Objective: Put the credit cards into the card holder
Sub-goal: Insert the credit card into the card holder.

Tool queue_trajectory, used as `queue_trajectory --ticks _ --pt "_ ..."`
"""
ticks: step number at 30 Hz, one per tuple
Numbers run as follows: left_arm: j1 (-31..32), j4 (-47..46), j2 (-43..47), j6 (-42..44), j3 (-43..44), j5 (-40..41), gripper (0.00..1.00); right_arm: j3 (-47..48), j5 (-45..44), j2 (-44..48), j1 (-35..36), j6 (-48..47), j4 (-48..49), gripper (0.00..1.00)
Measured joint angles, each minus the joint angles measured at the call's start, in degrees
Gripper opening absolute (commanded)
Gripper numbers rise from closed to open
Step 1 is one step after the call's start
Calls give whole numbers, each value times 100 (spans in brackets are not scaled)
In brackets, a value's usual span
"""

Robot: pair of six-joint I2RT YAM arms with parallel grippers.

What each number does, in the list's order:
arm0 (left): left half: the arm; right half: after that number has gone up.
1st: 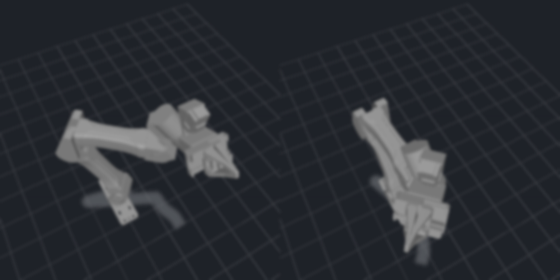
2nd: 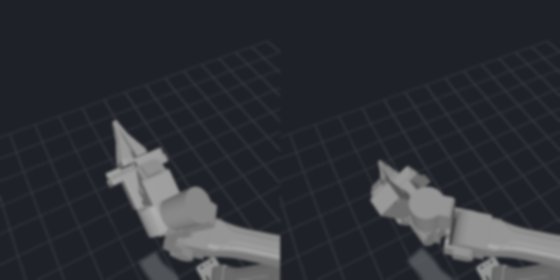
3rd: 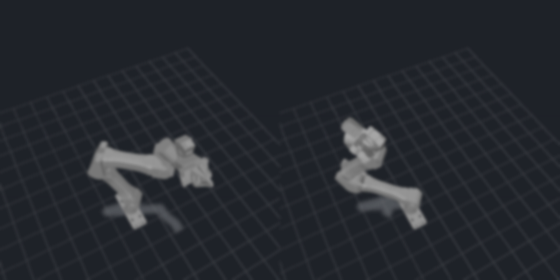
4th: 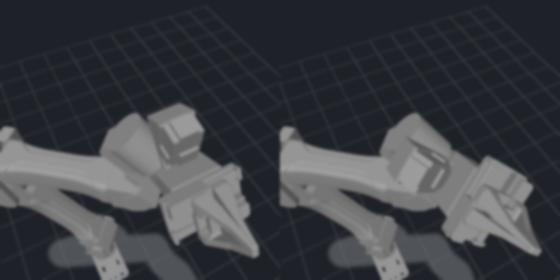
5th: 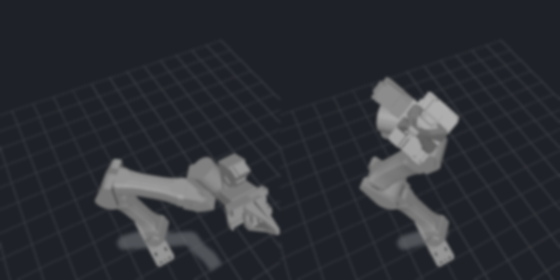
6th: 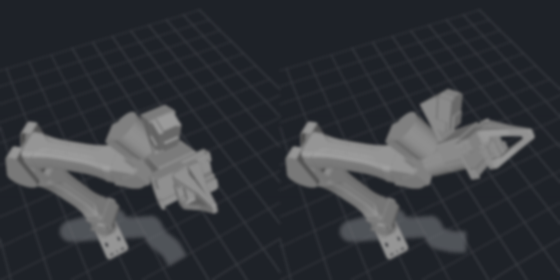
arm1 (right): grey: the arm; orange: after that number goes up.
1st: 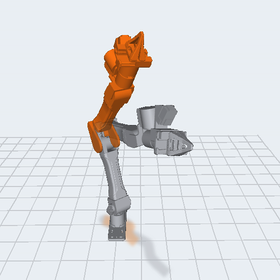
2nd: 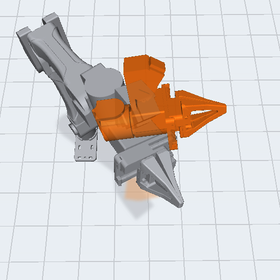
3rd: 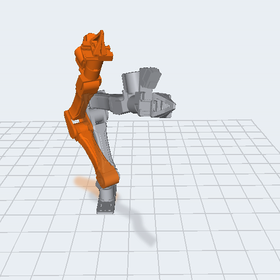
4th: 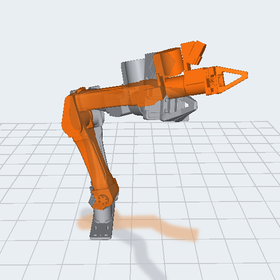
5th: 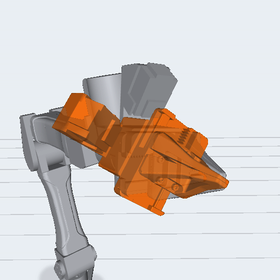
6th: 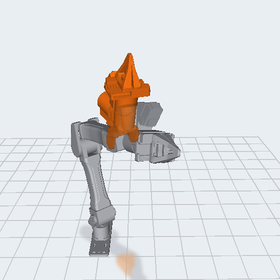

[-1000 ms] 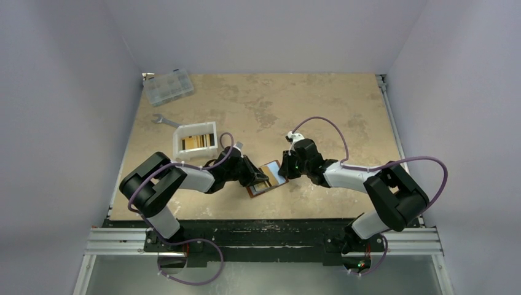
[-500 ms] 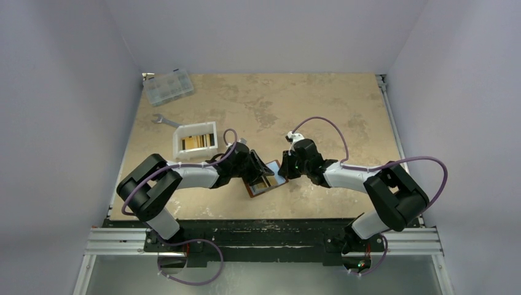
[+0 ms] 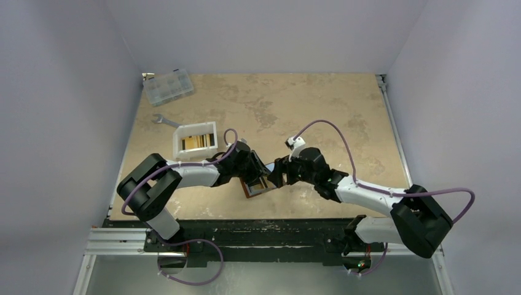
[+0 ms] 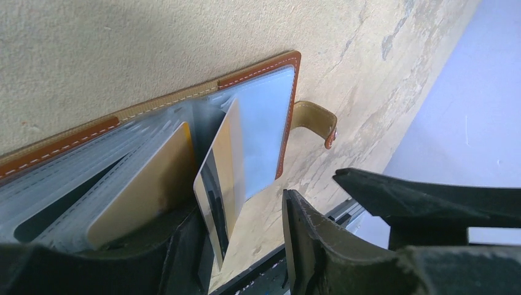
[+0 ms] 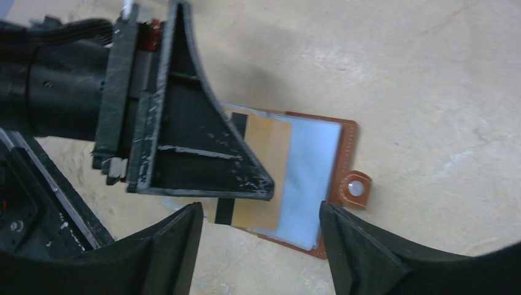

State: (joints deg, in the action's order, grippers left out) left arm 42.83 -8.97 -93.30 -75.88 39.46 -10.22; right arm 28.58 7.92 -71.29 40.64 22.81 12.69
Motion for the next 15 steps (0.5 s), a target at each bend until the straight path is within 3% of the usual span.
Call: queue_trajectory --ticks 2,5,15 --pt "0 -2 0 0 -2 0 45 -50 -105 0 258 -7 103 92" --pt "0 -46 0 0 -26 -2 45 -149 -321 -15 691 24 168 99" --pt "0 -216 0 0 -111 -28 45 -166 -1163 -426 1161 103 289 99"
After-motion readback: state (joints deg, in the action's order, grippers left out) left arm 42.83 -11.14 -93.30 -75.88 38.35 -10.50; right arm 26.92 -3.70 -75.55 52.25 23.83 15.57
